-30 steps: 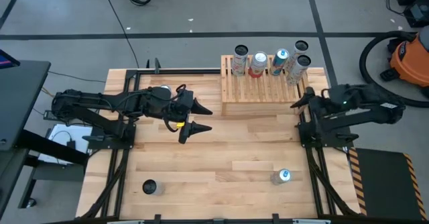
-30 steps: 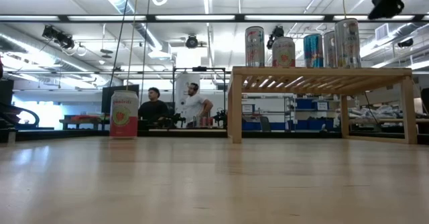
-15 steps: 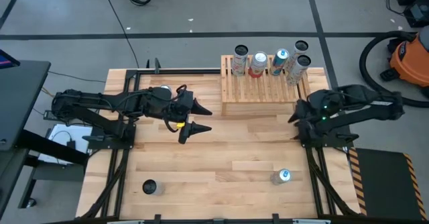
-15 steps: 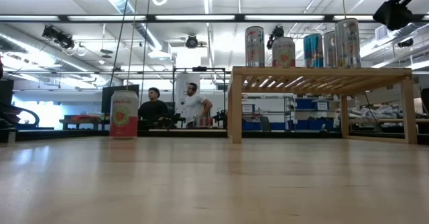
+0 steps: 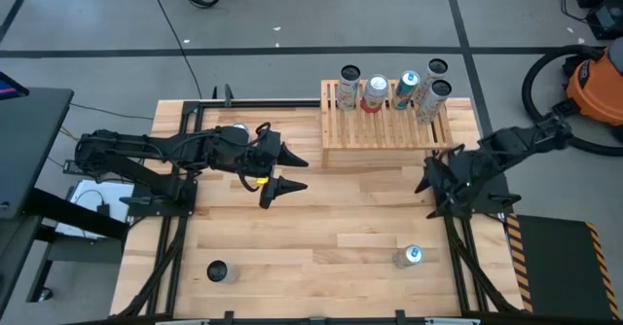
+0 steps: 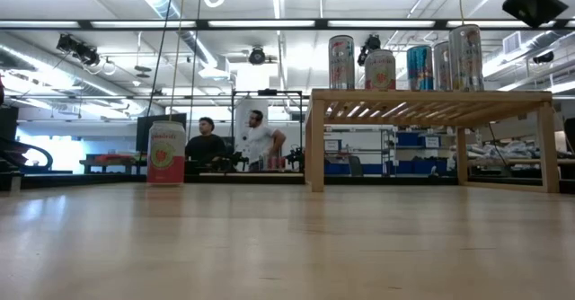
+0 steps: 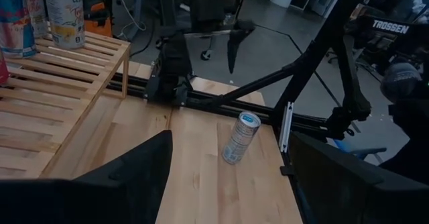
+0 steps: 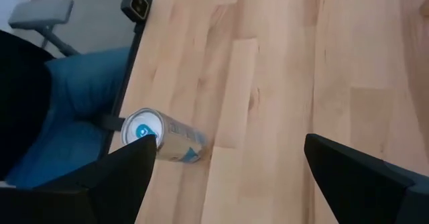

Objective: Place canned beverage on shelf
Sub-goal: Put the blue soda can on the shelf aligned with the other blue soda can

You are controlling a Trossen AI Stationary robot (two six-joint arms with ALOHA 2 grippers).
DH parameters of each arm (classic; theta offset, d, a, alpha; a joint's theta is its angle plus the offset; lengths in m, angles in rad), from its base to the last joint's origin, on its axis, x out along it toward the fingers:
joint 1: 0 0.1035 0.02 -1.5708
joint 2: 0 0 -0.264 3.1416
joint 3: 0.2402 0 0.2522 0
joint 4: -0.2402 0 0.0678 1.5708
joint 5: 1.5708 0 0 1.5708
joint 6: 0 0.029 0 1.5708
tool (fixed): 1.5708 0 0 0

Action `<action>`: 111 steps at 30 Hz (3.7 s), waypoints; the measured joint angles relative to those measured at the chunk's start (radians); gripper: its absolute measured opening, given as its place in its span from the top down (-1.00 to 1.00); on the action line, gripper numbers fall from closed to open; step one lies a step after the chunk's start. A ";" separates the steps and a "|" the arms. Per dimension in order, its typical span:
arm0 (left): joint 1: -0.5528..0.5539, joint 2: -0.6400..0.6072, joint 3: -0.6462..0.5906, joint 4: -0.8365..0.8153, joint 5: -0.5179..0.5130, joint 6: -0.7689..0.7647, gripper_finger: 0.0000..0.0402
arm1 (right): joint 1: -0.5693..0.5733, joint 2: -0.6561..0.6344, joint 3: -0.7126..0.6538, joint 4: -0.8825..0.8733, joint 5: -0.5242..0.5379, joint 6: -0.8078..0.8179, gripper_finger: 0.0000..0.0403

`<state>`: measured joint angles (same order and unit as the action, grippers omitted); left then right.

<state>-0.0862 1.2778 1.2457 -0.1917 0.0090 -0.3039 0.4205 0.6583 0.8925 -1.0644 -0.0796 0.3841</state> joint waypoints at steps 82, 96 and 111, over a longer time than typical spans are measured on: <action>0.000 0.000 0.000 -0.023 0.000 0.004 -0.49 | 0.448 0.677 0.002 0.243 0.142 0.497 -0.23; 0.000 0.000 0.000 -0.023 0.000 0.003 -0.49 | 0.340 0.680 0.193 -0.065 0.157 0.387 -0.24; 0.000 0.000 0.000 -0.023 0.000 0.002 -0.49 | 0.051 0.662 0.597 -0.505 0.394 0.141 -0.24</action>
<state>-0.0864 1.2781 1.2457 -0.2146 0.0093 -0.3023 0.4711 1.3201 1.4899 -1.5698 0.3147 0.5249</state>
